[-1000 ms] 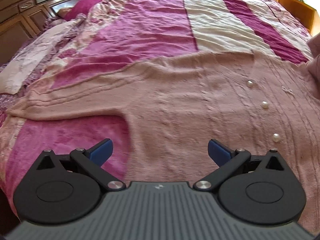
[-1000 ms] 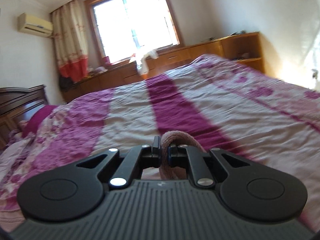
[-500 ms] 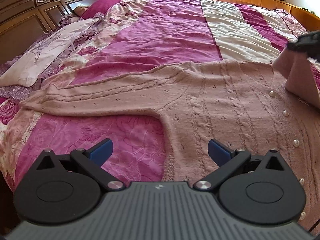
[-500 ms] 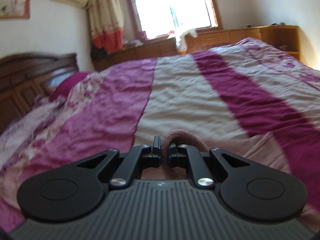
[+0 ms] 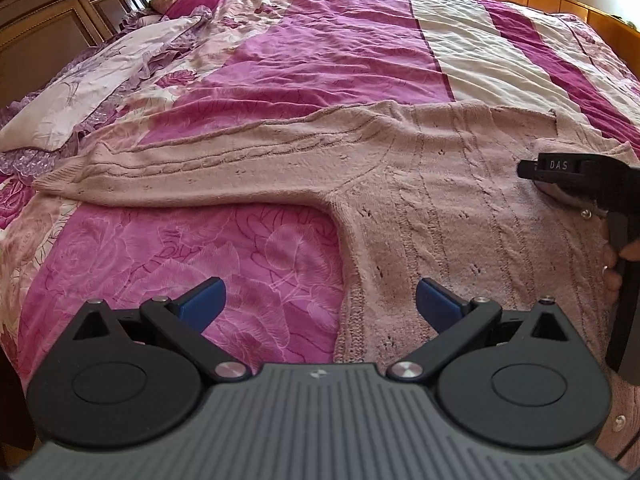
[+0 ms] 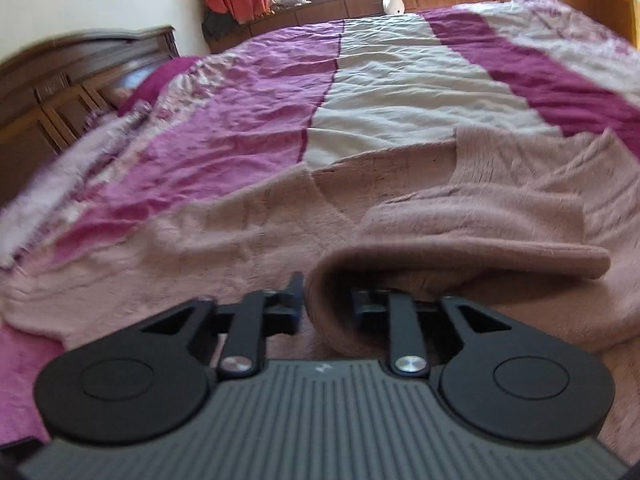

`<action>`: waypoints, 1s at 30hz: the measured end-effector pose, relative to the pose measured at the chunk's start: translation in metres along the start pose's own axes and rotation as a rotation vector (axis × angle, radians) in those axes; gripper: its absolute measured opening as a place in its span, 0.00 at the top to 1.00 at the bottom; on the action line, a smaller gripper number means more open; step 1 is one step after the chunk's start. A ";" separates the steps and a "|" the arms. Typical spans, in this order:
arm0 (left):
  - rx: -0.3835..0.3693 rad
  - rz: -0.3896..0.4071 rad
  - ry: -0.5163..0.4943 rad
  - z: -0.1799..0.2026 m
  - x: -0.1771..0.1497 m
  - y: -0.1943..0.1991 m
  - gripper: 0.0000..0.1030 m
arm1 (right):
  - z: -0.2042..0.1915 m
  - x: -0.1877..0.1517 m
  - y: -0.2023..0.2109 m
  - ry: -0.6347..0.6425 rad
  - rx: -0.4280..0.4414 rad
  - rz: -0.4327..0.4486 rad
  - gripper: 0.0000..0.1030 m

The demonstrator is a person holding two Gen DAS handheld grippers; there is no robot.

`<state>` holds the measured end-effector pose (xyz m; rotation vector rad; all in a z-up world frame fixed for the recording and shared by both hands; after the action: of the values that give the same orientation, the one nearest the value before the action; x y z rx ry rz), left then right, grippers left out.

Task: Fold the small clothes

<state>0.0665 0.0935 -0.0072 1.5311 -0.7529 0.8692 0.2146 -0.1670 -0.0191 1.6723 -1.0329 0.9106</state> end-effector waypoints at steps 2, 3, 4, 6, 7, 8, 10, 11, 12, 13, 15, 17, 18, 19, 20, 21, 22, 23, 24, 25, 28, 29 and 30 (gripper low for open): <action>-0.001 0.005 -0.005 0.003 0.002 0.000 0.00 | -0.003 0.000 0.008 -0.018 0.031 -0.009 0.57; 0.000 0.008 -0.009 0.003 0.003 0.001 0.00 | -0.005 0.000 0.011 -0.024 0.042 -0.015 0.52; 0.001 0.014 -0.013 0.005 0.005 0.001 0.00 | -0.006 0.000 0.017 -0.028 0.050 -0.022 0.51; -0.004 0.023 -0.019 0.008 0.009 0.002 0.00 | -0.005 0.000 0.026 -0.035 0.060 -0.030 0.50; -0.010 0.028 -0.021 0.010 0.012 0.003 0.00 | -0.004 0.001 0.031 -0.041 0.068 -0.034 0.50; -0.015 0.034 -0.023 0.012 0.015 0.003 0.00 | -0.001 0.001 0.039 -0.050 0.076 -0.039 0.50; -0.024 0.050 -0.028 0.017 0.021 0.005 0.00 | 0.004 0.003 0.053 -0.061 0.092 -0.043 0.50; -0.030 0.059 -0.032 0.021 0.024 0.006 0.00 | 0.006 0.005 0.060 -0.065 0.101 -0.040 0.50; -0.035 0.066 -0.038 0.025 0.027 0.007 0.00 | 0.009 0.008 0.068 -0.070 0.108 -0.036 0.49; -0.042 0.072 -0.044 0.029 0.030 0.007 0.00 | 0.014 0.010 0.077 -0.077 0.108 -0.031 0.45; -0.057 0.082 -0.061 0.040 0.036 0.007 0.00 | 0.024 0.014 0.090 -0.083 0.100 -0.014 0.43; -0.072 0.091 -0.077 0.051 0.040 0.007 0.00 | 0.038 0.018 0.103 -0.066 0.061 0.007 0.43; -0.082 0.096 -0.086 0.058 0.042 0.007 0.00 | 0.046 0.021 0.106 -0.042 0.023 0.015 0.43; -0.093 0.101 -0.096 0.064 0.044 0.006 0.00 | 0.055 0.023 0.108 -0.001 -0.029 0.024 0.43; -0.106 0.105 -0.105 0.072 0.046 0.006 0.00 | 0.062 0.024 0.110 0.034 -0.070 0.036 0.43; -0.120 0.107 -0.114 0.080 0.048 0.005 0.00 | 0.073 0.026 0.112 0.060 -0.108 0.053 0.43; -0.141 0.109 -0.127 0.090 0.050 0.004 0.00 | 0.081 0.028 0.112 0.068 -0.136 0.064 0.43; -0.159 0.110 -0.141 0.099 0.050 0.003 0.00 | 0.089 0.029 0.113 0.064 -0.158 0.073 0.43; -0.178 0.113 -0.162 0.109 0.051 0.002 0.00 | 0.097 0.031 0.114 0.052 -0.168 0.085 0.43; -0.196 0.118 -0.185 0.119 0.052 0.001 0.00 | 0.103 0.032 0.113 0.043 -0.173 0.097 0.43; -0.234 0.140 -0.252 0.149 0.053 -0.002 0.00 | 0.120 0.033 0.107 0.054 -0.199 0.113 0.43; -0.243 0.151 -0.270 0.159 0.054 -0.005 0.00 | 0.125 0.034 0.104 0.057 -0.210 0.119 0.43; -0.249 0.157 -0.287 0.169 0.055 -0.008 0.00 | 0.131 0.034 0.102 0.054 -0.223 0.121 0.43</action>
<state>0.1208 -0.0732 0.0252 1.4010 -1.1588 0.6463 0.1481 -0.3204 0.0076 1.4059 -1.1642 0.8785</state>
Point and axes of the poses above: each gripper's, at about its wrist camera, not at the fingertips, and y roughly against the way its jaws point, z to its right, x to its top, the point moved 10 cm from there along -y, roughly the way its jaws point, and after that the axes turned 15 degrees about z, right-handed, at the moved point
